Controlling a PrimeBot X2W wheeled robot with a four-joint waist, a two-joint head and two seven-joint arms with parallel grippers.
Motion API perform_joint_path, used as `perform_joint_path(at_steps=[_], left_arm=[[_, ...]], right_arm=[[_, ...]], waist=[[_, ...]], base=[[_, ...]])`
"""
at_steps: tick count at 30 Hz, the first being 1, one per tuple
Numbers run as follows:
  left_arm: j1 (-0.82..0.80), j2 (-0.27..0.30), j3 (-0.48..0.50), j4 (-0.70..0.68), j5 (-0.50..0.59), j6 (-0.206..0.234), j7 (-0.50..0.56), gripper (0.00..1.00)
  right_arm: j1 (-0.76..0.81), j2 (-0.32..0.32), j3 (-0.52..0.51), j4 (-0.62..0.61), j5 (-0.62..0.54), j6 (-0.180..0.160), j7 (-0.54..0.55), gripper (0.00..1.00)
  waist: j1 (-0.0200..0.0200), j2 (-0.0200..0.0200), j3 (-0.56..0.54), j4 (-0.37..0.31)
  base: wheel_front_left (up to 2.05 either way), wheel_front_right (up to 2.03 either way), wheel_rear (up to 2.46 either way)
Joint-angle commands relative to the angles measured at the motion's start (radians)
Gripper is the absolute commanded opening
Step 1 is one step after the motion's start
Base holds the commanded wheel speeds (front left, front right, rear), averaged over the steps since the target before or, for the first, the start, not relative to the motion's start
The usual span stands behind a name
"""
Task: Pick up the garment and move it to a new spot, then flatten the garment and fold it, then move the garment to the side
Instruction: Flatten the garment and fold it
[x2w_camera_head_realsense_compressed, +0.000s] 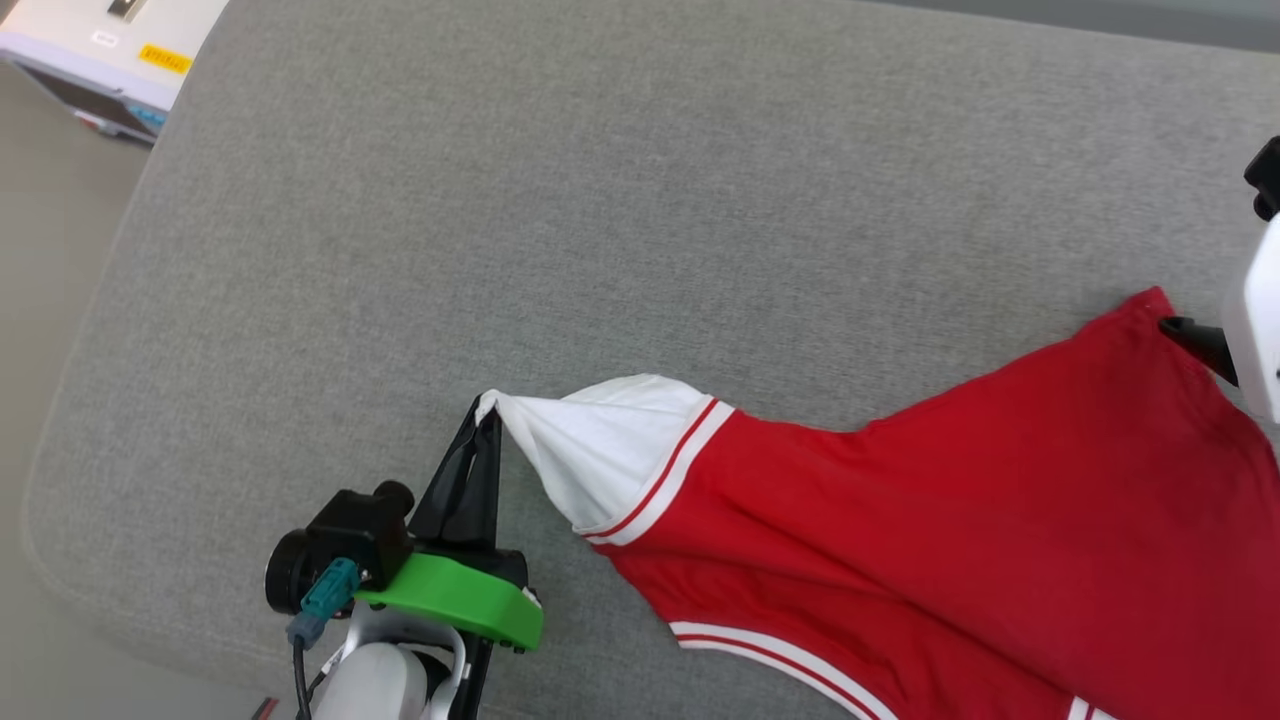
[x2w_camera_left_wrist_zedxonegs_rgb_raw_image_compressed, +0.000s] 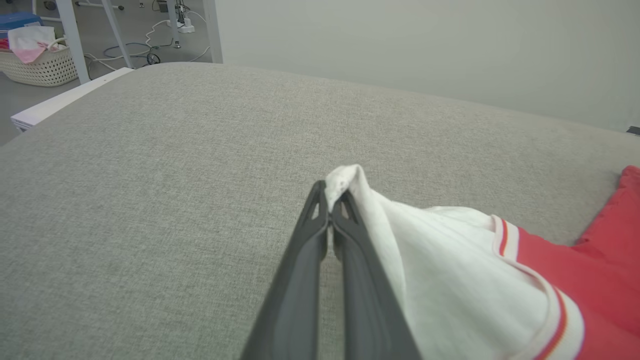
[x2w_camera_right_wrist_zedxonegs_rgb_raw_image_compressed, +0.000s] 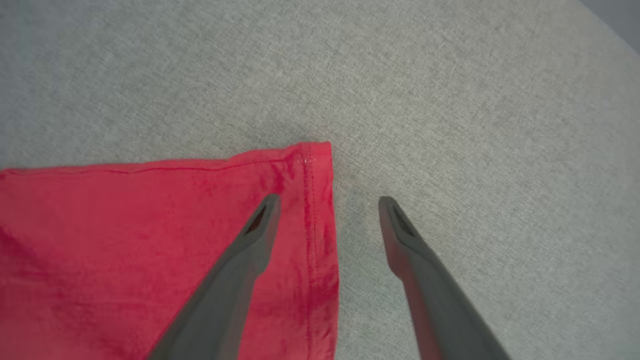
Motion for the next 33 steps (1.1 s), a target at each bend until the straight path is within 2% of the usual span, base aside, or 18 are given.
perform_joint_path(at_steps=[1, 7, 12, 13, 14, 15, 24, 33], left_arm=[[-0.023, -0.006, -0.005, -0.005, -0.011, -0.004, -0.006, 0.0], [-0.04, -0.009, -0.019, -0.013, -0.019, -0.004, -0.006, 0.0], [-0.044, -0.009, -0.024, -0.017, -0.026, 0.003, -0.006, 0.0], [-0.044, -0.009, -0.025, -0.017, -0.027, 0.005, -0.006, 0.0], [-0.043, -0.009, -0.025, -0.017, -0.027, 0.006, -0.006, 0.0], [-0.042, -0.009, -0.025, -0.016, -0.026, 0.007, -0.006, 0.0], [-0.026, -0.008, -0.007, -0.002, 0.002, 0.002, -0.006, 0.0], [-0.021, 0.045, 0.01, -0.014, 0.041, -0.012, -0.006, 0.0]], right_arm=[[-0.023, 0.002, 0.019, 0.031, -0.008, -0.001, 0.0, 1.0], [-0.029, 0.004, 0.102, 0.141, -0.01, -0.001, -0.033, 1.0], [0.013, -0.006, 0.175, 0.185, 0.022, -0.001, -0.057, 1.0], [0.016, -0.01, 0.188, 0.191, 0.03, -0.001, -0.068, 0.92], [0.016, -0.013, 0.199, 0.193, 0.034, -0.001, -0.079, 0.41], [0.014, -0.015, 0.21, 0.195, 0.039, -0.001, -0.095, 0.0], [-0.034, -0.015, 0.238, 0.167, 0.081, -0.001, -0.279, 0.0], [-0.03, -0.042, 0.201, 0.105, 0.126, -0.001, -0.457, 0.0]], waist=[[-0.0001, 0.0, 0.039, 0.039], [-0.0001, 0.0, 0.071, 0.063], [-0.0001, 0.0, 0.077, 0.065], [-0.0001, 0.0, 0.075, 0.062], [-0.0001, 0.0, 0.073, 0.059], [-0.0001, 0.0, 0.07, 0.055], [-0.0001, 0.0, -0.012, 0.007], [-0.0001, 0.0, -0.143, -0.061]], base=[[0.0, 0.0, 0.0], [0.0, 0.0, 0.0], [0.0, 0.0, 0.0], [0.0, 0.0, 0.0], [0.0, 0.0, 0.0], [0.0, 0.0, 0.0], [0.0, 0.0, 0.0], [0.0, 0.0, 0.0]])
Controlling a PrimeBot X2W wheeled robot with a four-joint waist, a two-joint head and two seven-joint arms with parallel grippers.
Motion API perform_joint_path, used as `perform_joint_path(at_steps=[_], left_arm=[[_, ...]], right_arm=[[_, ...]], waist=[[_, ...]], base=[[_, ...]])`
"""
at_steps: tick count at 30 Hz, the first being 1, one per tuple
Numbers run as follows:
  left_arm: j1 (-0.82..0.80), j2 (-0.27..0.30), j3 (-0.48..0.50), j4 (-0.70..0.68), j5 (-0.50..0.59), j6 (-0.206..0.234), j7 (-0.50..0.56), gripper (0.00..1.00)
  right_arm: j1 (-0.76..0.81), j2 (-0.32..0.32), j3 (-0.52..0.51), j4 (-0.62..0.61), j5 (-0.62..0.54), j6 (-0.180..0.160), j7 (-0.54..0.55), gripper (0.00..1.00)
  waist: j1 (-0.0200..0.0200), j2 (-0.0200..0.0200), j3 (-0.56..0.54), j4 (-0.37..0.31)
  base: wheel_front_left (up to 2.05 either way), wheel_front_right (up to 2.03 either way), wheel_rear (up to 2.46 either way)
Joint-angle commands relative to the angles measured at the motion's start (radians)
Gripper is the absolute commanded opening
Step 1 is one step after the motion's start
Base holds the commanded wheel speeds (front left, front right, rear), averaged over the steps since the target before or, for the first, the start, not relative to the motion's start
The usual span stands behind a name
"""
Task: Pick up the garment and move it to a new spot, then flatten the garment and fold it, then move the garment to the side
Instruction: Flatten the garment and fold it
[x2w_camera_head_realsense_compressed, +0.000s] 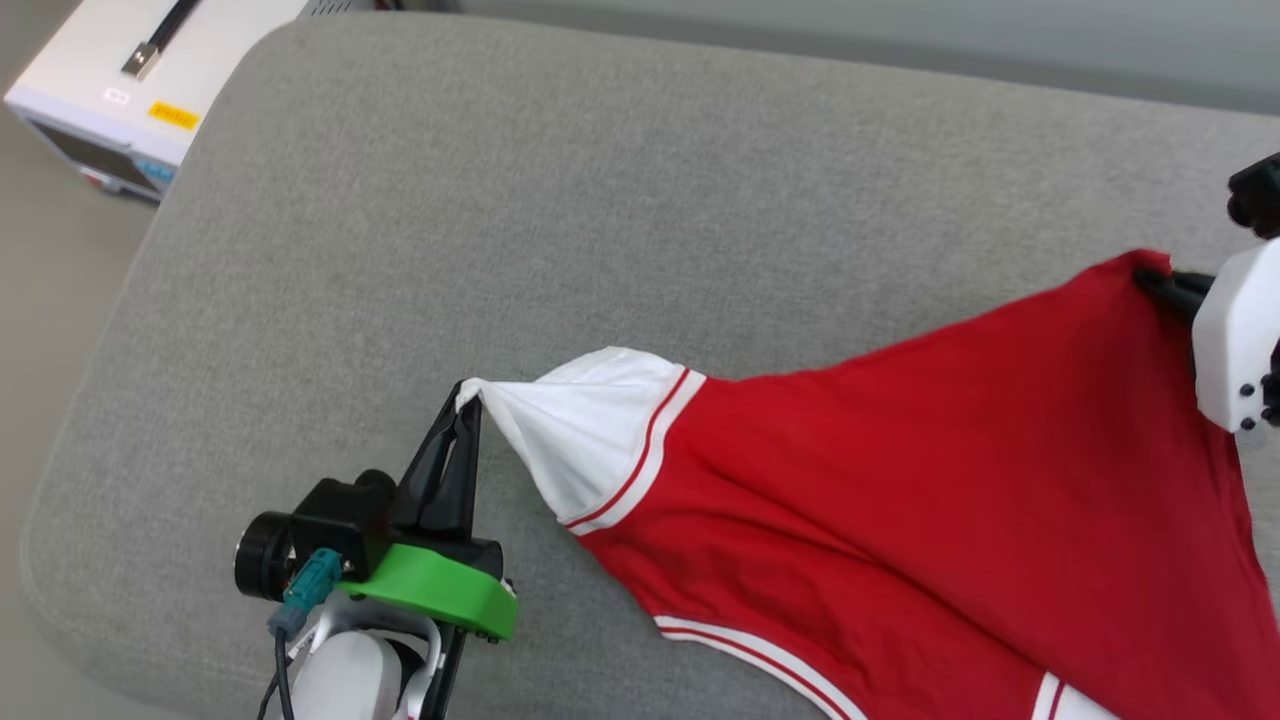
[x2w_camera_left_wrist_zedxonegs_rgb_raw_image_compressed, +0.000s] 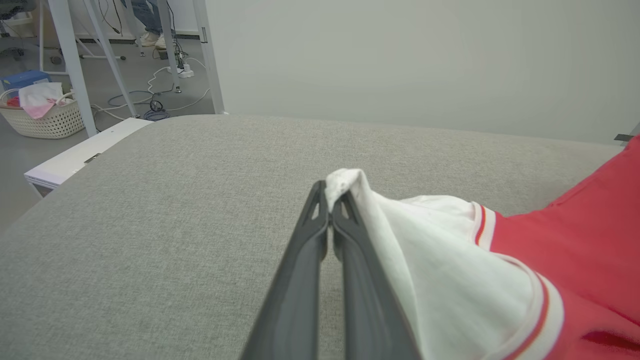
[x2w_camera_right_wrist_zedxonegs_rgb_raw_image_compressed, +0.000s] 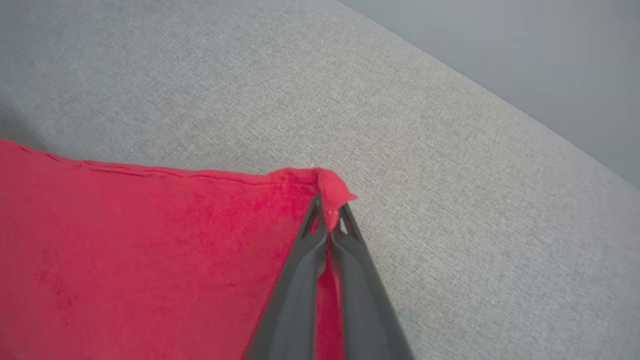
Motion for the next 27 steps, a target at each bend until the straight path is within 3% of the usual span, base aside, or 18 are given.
perform_joint_path(at_steps=[1, 5, 6, 13, 27], left_arm=[[-0.008, 0.013, 0.004, -0.011, 0.01, -0.005, -0.006, 0.0], [-0.056, 0.031, 0.004, -0.032, 0.014, -0.009, -0.006, 0.0], [-0.141, 0.05, 0.007, -0.055, 0.012, -0.014, 0.003, 0.0], [-0.329, 0.09, 0.003, -0.1, 0.009, -0.022, 0.046, 0.0], [-0.738, 0.163, -0.017, -0.093, -0.011, -0.032, 0.115, 0.0]], right_arm=[[0.015, -0.005, -0.012, -0.013, 0.008, 0.0, -0.035, 0.0], [0.029, -0.014, -0.036, -0.04, 0.007, 0.0, -0.102, 0.0], [0.028, -0.01, -0.072, -0.07, 0.006, 0.0, -0.151, 0.0], [0.001, 0.014, -0.169, -0.125, -0.02, 0.0, -0.206, 0.0], [-0.137, 0.064, -0.318, -0.212, -0.111, 0.0, -0.174, 0.0]], waist=[[-0.0001, 0.0, -0.071, -0.055], [-0.0001, 0.0, -0.103, -0.082], [-0.0001, 0.0, -0.121, -0.108], [-0.0001, 0.0, -0.126, -0.146], [-0.0001, 0.0, 0.014, -0.187]], base=[[0.0, 0.0, 0.0], [0.0, 0.0, 0.0], [0.0, 0.0, 0.0], [0.0, 0.0, 0.0], [0.0, 0.0, 0.0]])
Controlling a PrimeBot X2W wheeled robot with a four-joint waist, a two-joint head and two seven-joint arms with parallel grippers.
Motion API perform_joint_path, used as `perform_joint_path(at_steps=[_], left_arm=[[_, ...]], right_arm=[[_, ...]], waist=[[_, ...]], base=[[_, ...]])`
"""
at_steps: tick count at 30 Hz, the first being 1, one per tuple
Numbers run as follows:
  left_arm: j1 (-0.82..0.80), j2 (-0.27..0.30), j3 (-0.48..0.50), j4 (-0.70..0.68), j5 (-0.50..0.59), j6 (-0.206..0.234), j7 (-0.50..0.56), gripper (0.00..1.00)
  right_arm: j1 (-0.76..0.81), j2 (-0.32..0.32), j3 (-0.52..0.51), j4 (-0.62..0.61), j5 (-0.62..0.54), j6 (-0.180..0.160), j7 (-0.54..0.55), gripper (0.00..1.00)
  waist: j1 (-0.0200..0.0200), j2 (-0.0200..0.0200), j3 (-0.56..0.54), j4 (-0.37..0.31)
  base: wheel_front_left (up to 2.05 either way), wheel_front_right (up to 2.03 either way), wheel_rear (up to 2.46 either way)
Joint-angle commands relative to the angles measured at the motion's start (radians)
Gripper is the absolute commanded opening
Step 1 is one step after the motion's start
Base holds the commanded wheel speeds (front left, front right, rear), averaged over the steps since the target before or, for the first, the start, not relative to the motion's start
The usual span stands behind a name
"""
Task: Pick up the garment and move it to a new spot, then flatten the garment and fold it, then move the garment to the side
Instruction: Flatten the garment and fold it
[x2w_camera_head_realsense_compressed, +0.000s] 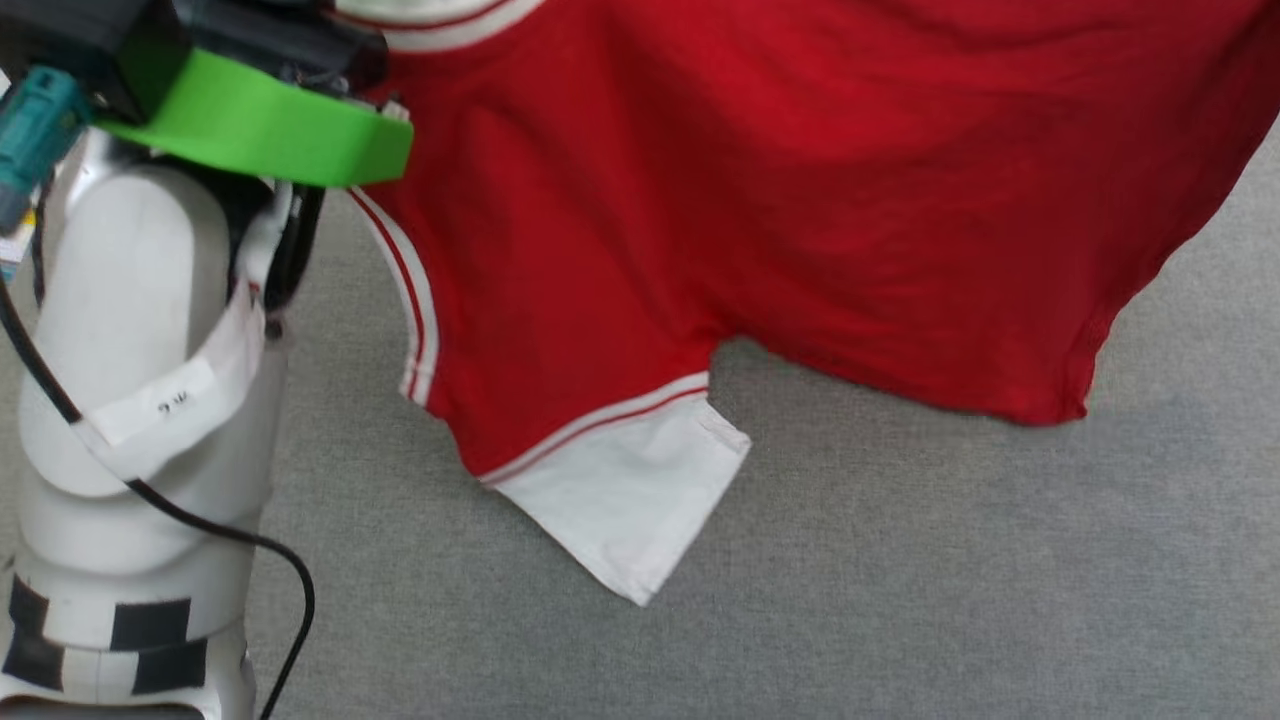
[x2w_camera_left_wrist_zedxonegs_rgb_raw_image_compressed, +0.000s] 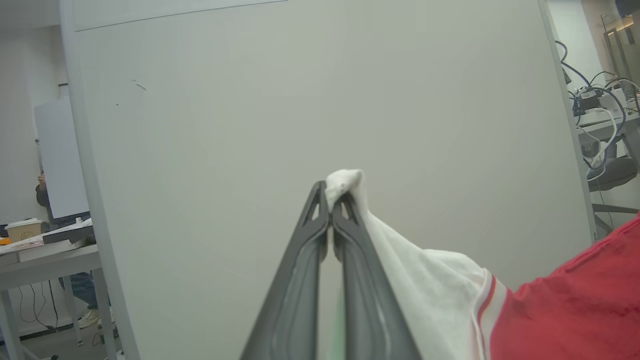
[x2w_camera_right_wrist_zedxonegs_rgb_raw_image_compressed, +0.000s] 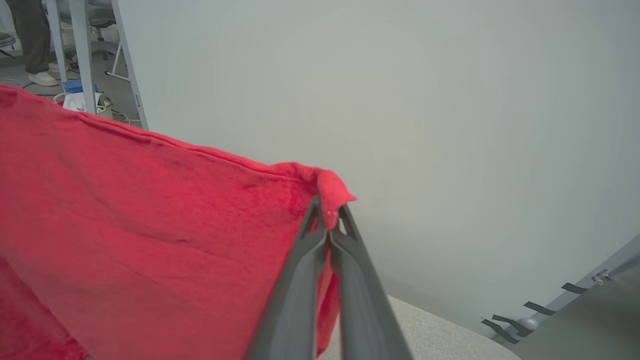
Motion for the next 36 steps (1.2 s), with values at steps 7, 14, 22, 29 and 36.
perform_joint_path(at_steps=[7, 14, 22, 29, 36], left_arm=[[-0.271, 0.032, -0.033, 0.052, -0.006, -0.008, 0.019, 0.0], [-0.563, 0.062, -0.049, 0.169, -0.004, -0.009, 0.037, 0.0], [-0.885, 0.069, -0.072, 0.324, 0.013, -0.01, 0.019, 0.0], [-1.031, 0.049, -0.07, 0.445, 0.011, -0.004, -0.031, 0.0], [-0.985, 0.054, -0.077, 0.542, -0.006, -0.005, -0.075, 0.0]], right_arm=[[-0.219, 0.026, -0.03, 0.007, -0.072, 0.0, 0.023, 0.0], [-0.499, 0.061, -0.026, 0.129, -0.139, 0.0, 0.013, 0.0], [-0.815, 0.089, 0.023, 0.298, -0.189, 0.0, -0.043, 0.0], [-0.959, 0.126, 0.077, 0.451, -0.198, 0.0, -0.142, 0.0], [-0.959, 0.138, 0.165, 0.549, -0.165, 0.0, -0.207, 0.0]], waist=[[0.0, 0.0, 0.188, -0.01], [0.0, 0.0, 0.314, -0.012], [0.0, 0.0, 0.426, -0.015], [0.0, 0.0, 0.468, -0.016], [0.0, 0.0, 0.487, -0.017]], base=[[0.0, 0.0, 0.0], [0.0, 0.0, 0.0], [0.0, 0.0, 0.0], [0.0, 0.0, 0.0], [0.0, 0.0, 0.0]])
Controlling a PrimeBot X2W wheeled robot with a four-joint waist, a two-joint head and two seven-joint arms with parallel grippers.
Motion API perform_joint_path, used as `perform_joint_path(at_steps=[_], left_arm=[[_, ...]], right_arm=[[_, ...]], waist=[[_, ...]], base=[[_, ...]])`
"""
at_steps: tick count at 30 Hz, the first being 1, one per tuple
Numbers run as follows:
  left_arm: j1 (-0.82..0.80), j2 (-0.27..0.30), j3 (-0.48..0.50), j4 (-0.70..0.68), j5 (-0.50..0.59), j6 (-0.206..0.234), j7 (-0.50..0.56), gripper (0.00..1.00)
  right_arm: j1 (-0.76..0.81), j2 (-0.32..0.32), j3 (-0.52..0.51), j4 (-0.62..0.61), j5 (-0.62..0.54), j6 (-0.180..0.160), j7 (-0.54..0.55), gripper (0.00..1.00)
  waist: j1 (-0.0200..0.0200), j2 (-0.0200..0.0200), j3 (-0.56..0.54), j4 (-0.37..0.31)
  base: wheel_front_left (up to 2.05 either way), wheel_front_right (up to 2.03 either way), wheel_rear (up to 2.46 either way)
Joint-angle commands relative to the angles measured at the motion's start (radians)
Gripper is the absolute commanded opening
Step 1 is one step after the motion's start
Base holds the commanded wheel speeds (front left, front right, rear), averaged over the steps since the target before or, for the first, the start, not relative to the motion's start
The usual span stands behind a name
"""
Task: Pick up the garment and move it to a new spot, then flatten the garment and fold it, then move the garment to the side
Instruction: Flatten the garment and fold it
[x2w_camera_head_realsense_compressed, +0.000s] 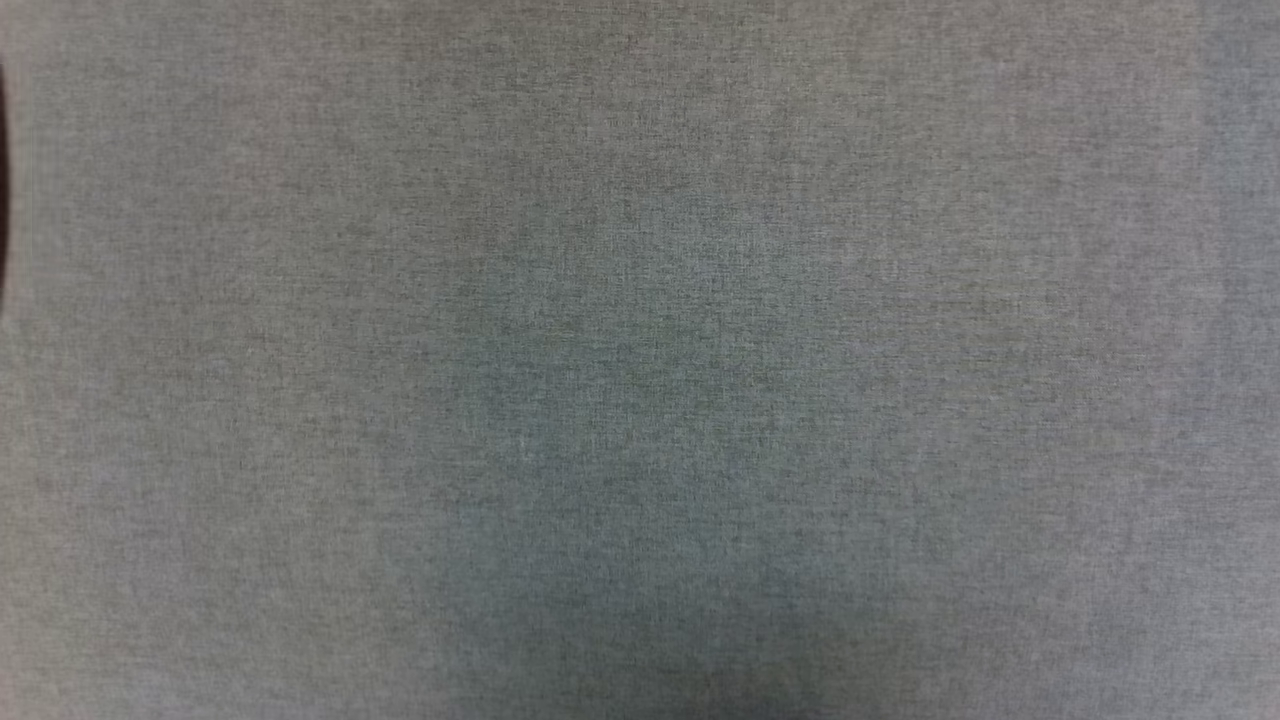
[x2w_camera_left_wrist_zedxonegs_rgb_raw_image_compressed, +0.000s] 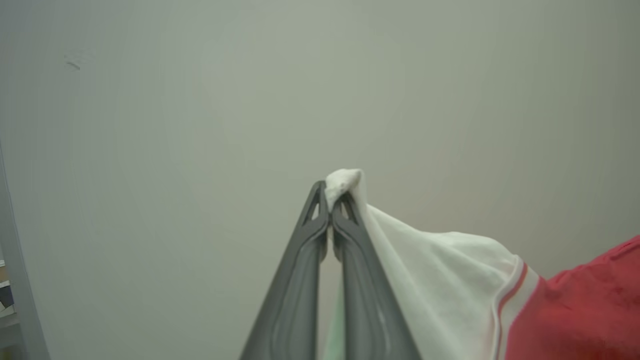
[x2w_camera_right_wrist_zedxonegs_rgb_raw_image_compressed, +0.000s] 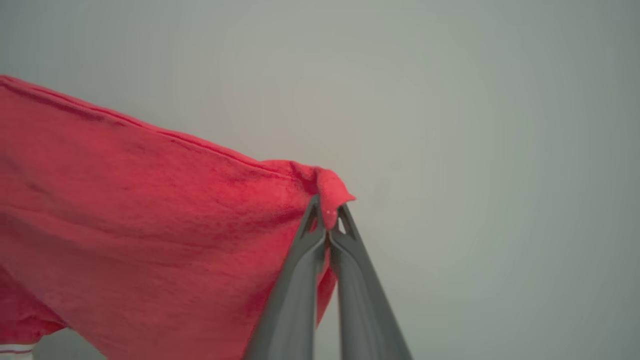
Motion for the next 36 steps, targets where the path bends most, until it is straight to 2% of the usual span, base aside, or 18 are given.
perform_joint_path(at_steps=[1, 10, 15, 23, 36], left_arm=[[0.037, 0.002, 0.002, 0.012, -0.008, 0.002, -0.013, 0.0], [0.318, -0.003, 0.003, 0.026, -0.043, 0.002, -0.048, 0.0], [0.532, 0.004, 0.024, -0.075, -0.05, 0.004, -0.05, 0.0], [0.881, -0.027, 0.073, -0.225, -0.073, 0.028, -0.05, 0.0], [1.411, -0.044, 0.062, -0.321, -0.075, 0.049, -0.05, 0.0]], right_arm=[[0.014, 0.009, 0.016, 0.013, 0.016, 0.0, -0.019, 0.0], [0.237, 0.006, 0.13, 0.043, 0.097, 0.0, -0.102, 0.0], [0.372, -0.009, 0.182, 0.025, 0.157, 0.0, -0.137, 0.0], [0.606, -0.058, 0.273, -0.016, 0.227, 0.0, -0.174, 0.0], [1.005, -0.093, 0.33, -0.076, 0.331, 0.0, -0.213, 0.0]], waist=[[-0.0001, 0.0, 0.0, -0.003], [-0.0001, 0.0, -0.067, 0.002], [-0.0001, 0.0, -0.129, 0.003], [-0.0001, 0.0, -0.248, 0.01], [-0.0001, 0.0, -0.459, 0.016]], base=[[0.0, 0.0, 0.0], [0.0, 0.0, 0.0], [0.0, 0.0, 0.0], [0.0, 0.0, 0.0], [0.0, 0.0, 0.0]])
